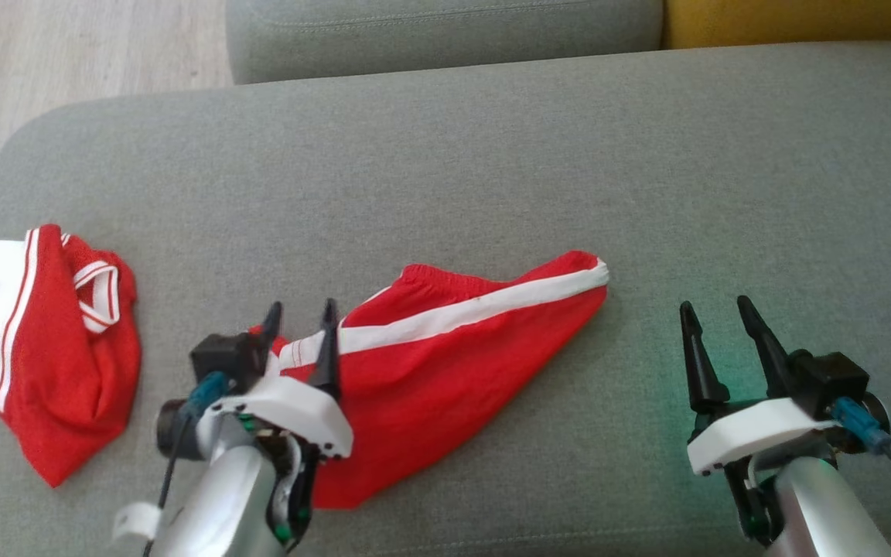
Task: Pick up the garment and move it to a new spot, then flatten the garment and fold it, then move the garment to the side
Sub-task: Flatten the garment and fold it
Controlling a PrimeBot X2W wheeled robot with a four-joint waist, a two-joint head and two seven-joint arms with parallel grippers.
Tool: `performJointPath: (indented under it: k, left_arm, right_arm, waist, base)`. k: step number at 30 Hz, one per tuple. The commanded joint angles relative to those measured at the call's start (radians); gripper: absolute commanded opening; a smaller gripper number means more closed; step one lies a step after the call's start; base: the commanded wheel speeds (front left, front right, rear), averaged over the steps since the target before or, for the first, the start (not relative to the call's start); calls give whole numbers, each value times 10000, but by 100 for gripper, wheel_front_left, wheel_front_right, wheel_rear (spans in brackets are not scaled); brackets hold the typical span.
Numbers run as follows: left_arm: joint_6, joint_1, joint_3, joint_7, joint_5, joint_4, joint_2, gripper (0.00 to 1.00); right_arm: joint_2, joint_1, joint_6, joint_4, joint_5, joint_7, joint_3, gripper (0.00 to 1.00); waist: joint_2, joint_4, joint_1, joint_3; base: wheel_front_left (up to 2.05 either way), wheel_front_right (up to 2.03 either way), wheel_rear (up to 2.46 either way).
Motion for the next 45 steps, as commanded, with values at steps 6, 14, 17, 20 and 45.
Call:
performJointPath:
  k: [6,14,17,20,45]
  left_arm:
    - [262,-1128,-429,-122,-573,608,26,100]
    - [551,-1131,-819,-122,-668,-18,25,100]
    - [627,-1093,-1027,-122,-713,-238,25,100]
    - [659,-1104,-1322,-122,-780,-389,25,100]
    - [1110,-1374,-2483,-122,-1257,-1057,24,100]
  right_arm:
    - [93,-317,65,-210,103,-63,404,100]
    - [-214,-1714,65,113,615,-55,1970,100]
    - [-428,-2631,65,474,1149,354,2954,100]
    - [-770,-3546,65,801,1948,1106,4098,100]
    - [-3778,-6827,65,2203,6500,3954,9764,0]
  waist:
    - [0,-20,0,61]
    - [0,730,0,338]
    - [0,1246,0,455]
    - [0,1835,0,602]
    - [0,3669,0,1444]
  base:
    - [0,0,0]
    - [0,0,0]
    - [0,0,0]
    - [0,0,0]
    - [0,0,0]
